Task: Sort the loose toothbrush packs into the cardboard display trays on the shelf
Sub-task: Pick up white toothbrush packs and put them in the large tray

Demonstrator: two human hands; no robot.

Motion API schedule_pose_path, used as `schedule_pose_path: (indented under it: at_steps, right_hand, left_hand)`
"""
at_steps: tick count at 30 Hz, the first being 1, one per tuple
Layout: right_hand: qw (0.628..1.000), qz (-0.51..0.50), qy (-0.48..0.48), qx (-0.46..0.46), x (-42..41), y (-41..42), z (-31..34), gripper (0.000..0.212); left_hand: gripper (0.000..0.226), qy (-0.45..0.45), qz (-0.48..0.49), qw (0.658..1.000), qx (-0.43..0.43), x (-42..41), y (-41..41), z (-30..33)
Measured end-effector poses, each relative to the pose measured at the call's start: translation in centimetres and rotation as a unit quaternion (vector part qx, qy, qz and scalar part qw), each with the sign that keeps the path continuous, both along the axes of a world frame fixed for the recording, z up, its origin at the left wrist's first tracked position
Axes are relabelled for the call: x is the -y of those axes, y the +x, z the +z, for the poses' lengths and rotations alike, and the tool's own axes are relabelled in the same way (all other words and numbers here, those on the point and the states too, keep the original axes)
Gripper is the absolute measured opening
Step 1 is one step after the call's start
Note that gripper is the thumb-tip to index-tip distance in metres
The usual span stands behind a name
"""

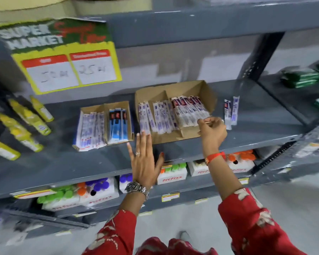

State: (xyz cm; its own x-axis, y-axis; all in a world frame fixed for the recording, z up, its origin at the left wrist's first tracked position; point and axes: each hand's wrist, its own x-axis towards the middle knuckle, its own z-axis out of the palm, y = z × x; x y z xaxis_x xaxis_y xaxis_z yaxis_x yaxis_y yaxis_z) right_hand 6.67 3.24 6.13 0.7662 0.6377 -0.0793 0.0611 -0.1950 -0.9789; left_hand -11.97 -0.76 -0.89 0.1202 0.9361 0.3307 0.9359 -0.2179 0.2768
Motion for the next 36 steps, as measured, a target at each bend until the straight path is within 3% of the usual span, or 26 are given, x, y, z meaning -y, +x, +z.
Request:
schedule_pose_path:
  at_steps: [2,8,13,18,22,30,33,36]
  right_hand:
    - [0.999,-0.008,-0.043,0.019,0.0,3.0,-0.4,0.007]
    - [0.988,-0.008,-0.14,0.067,-0.6,8.8,-2.4,0.025]
    - [0.987,-0.026,-0.14,0.078,-1.7,10.5,-3.0,0.026]
    - [0.979,-0.023,-0.18,0.092,-2.6,11.1,-3.8,0.044]
    - [0.977,-0.04,-0.191,0.086,-2.7,11.0,-3.1,0.038]
    - [0.989,-0.055,-0.136,-0.001,-2.1,11.7,-4.0,0.02]
    - [0.993,-0.066,-0.074,-0.058,-1.3,11.3,-3.4,0.011]
    - [0.989,-0.041,-0.016,-0.143,-0.6,10.6,-3.1,0.016]
  left_hand:
    - [0.071,-0.017,0.008,1.0,0.01,-0.1,1.0,-0.7]
    - [0.072,-0.035,0.023,0.999,-0.022,-0.6,1.3,-1.9]
    - [0.071,-0.033,0.033,0.999,-0.023,-0.7,1.6,-1.9]
    - [0.07,-0.033,0.035,0.998,-0.035,-0.7,1.7,-2.0]
    - [0.07,-0.03,0.039,0.998,-0.037,-0.7,1.7,-2.0]
    - [0.07,-0.009,0.03,0.999,0.013,-0.6,1.6,-2.2]
    - [0.065,0.021,0.026,0.996,0.086,-0.4,1.6,-1.7]
    - [0.056,0.061,0.047,0.979,0.19,-0.5,2.5,0.3]
